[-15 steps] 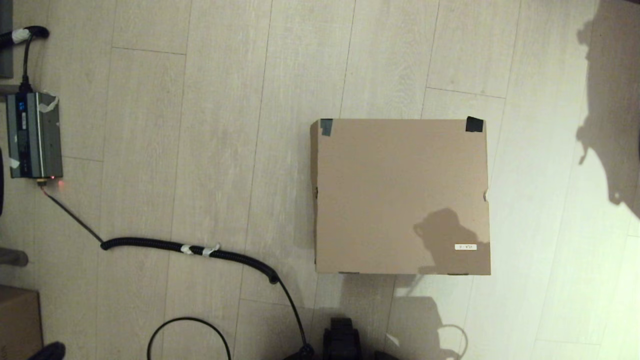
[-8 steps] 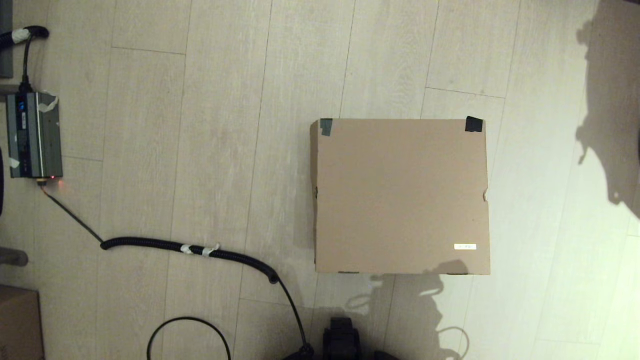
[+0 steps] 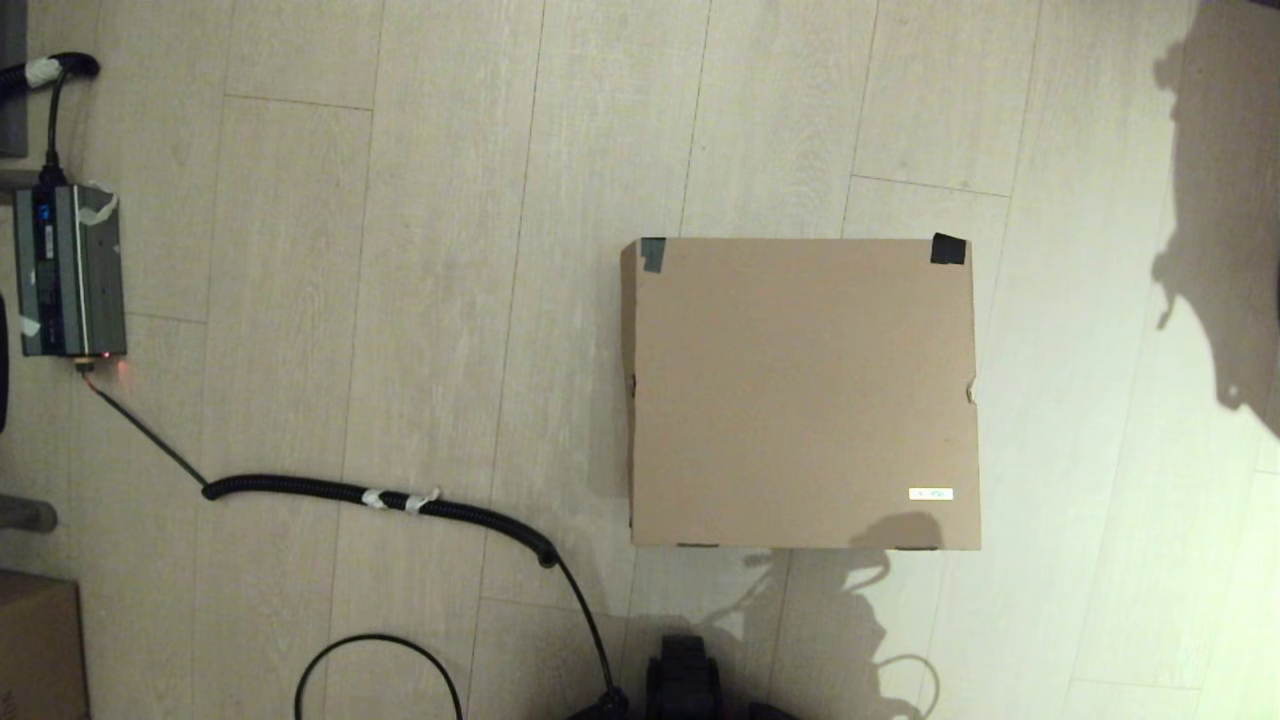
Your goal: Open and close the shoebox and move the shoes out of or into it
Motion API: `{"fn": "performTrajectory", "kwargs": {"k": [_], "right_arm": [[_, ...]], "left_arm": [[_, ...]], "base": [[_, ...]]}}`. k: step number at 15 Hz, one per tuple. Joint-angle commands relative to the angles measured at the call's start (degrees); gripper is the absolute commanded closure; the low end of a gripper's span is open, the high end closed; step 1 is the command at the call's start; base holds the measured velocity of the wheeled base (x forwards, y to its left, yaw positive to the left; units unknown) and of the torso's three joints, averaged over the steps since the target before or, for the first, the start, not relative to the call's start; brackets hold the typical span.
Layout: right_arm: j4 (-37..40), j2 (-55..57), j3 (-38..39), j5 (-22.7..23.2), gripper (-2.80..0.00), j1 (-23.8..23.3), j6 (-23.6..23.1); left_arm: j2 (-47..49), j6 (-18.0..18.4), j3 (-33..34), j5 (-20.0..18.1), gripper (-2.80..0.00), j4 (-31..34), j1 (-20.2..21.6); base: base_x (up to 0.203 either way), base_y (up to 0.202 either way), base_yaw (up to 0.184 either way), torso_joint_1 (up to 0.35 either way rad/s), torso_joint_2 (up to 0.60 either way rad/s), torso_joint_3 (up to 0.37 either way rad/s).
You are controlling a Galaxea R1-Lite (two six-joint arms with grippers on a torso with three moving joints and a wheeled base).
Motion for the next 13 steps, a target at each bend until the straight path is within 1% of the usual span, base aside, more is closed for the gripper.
{"fn": "performTrajectory", "kwargs": {"k": [1,2,3,13], "right_arm": [[-0.1,0.3,0.1,-0.9,0.00,0.0,2.2],[-0.3,0.3,0.1,-1.3,0.00,0.0,4.1],[-0.4,0.3,0.1,-1.6,0.00,0.0,4.9],[-0.4,0.3,0.1,-1.8,0.00,-0.1,5.1]], "left_arm": [[-0.7,-2.2,0.2,0.2,0.00,0.0,0.1],[-0.7,-3.7,0.2,0.8,0.00,-0.1,0.0],[-0.7,-4.0,0.2,1.0,0.00,-0.1,0.0],[-0.7,-4.0,0.2,1.0,0.00,-0.1,0.1]], "base": [[0.000,0.000,0.000,0.000,0.00,0.000],[0.000,0.000,0.000,0.000,0.00,0.000],[0.000,0.000,0.000,0.000,0.00,0.000],[0.000,0.000,0.000,0.000,0.00,0.000]]}}
